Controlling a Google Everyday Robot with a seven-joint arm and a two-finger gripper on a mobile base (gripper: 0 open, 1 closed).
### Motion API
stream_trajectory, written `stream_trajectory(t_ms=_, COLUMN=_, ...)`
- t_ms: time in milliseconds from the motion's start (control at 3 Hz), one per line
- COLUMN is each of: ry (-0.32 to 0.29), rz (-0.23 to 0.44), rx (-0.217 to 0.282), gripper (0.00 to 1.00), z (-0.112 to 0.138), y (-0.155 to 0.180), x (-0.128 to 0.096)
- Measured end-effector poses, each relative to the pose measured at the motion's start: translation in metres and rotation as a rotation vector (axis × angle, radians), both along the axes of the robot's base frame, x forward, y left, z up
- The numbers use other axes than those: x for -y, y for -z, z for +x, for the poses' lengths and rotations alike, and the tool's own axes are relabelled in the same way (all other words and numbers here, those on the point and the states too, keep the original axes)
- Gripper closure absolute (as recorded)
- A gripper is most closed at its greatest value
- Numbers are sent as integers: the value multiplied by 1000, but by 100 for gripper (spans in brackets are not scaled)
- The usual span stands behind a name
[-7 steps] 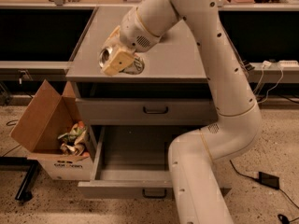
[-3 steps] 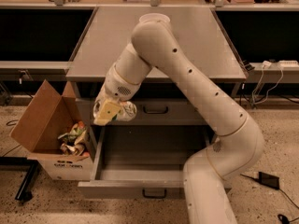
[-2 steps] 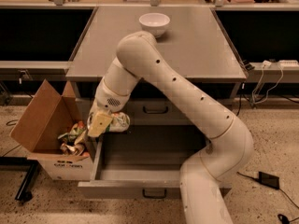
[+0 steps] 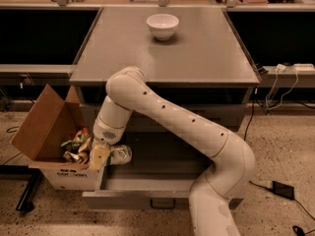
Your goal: Place 7up can into middle drawer
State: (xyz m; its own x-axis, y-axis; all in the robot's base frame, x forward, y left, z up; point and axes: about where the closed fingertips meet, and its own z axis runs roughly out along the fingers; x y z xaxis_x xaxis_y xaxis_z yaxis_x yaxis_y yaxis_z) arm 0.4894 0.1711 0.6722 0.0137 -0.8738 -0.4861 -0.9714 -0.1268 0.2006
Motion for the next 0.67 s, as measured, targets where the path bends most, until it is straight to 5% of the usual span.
stream_trajectory(t_ms=667, ry=53, rz=-40, rx=-6, gripper=100, z=6, y=19, x=-1)
